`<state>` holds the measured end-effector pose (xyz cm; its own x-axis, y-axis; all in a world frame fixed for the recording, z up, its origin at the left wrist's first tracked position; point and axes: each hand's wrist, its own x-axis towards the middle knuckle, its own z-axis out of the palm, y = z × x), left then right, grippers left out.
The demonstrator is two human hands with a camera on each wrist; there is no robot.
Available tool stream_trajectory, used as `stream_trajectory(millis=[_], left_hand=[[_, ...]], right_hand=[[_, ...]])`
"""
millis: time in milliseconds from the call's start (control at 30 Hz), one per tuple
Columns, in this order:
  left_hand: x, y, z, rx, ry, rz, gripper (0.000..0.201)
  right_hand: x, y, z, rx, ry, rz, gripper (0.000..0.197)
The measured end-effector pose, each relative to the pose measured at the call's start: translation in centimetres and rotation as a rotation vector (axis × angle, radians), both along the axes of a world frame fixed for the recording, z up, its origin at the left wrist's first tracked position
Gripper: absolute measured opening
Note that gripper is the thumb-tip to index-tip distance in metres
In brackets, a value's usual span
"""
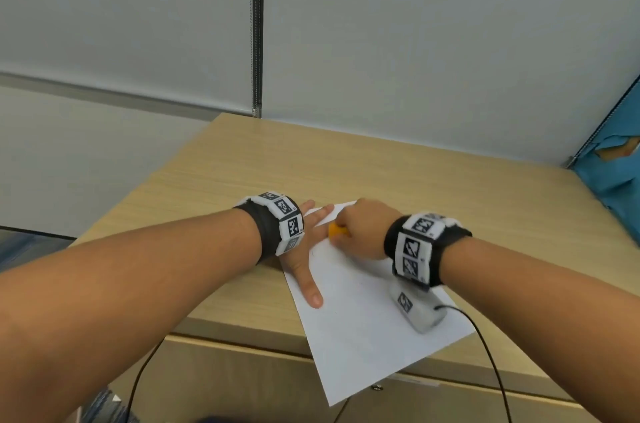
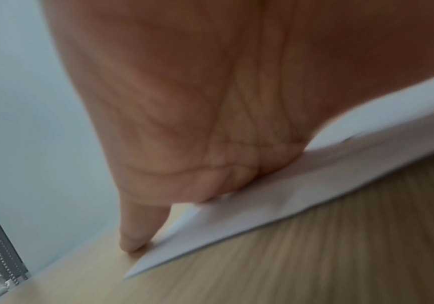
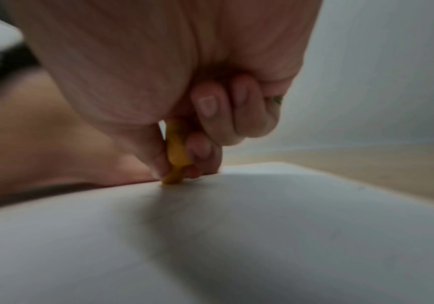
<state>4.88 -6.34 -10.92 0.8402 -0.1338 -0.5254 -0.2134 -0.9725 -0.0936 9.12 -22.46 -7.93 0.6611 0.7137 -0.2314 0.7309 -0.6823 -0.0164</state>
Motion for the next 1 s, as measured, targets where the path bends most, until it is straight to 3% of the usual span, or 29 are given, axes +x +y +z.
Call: stream_trajectory(millis=[67,233,433,600,800,933,1000], left_hand=[[0.1,0.0,-0.1,-0.005,-0.002,-0.001,0.157],[0.3,0.1,-0.3,0.014,-0.01,-0.006,0.162],[0.3,0.1,-0.3,-0.006,0.001,0.003,0.161],[0.5,0.4,-0.8,-0.008,-0.022,-0.003,0.161],[0.2,0.1,-0.4,-0.03,-0.014,0.004,0.153],[0.3,0.2,-0.4,-0.014,-0.015,0.001,0.162],[0.4,0.4,-0.7,-0.024,-0.011,-0.01,0.165]], right_hand=[[0.6,0.3,-0.3,0.031,-0.014,-0.03,0.03],[-3.9,-1.3,-0.7,0.008,0.173,0.169,0.035],[1.6,0.0,-0.7,0.047,-0.066,-0.016,0.034],[-4.4,-2.0,-1.0,0.015,0.14,0.189,0.036],[1.6,0.1,-0.9,0.082,-0.035,-0.03,0.034],[-3.7,-0.6,-1.0,0.076,0.089,0.175,0.025],[-3.7,-0.8,-1.2,0.057,0.137,0.196,0.029]])
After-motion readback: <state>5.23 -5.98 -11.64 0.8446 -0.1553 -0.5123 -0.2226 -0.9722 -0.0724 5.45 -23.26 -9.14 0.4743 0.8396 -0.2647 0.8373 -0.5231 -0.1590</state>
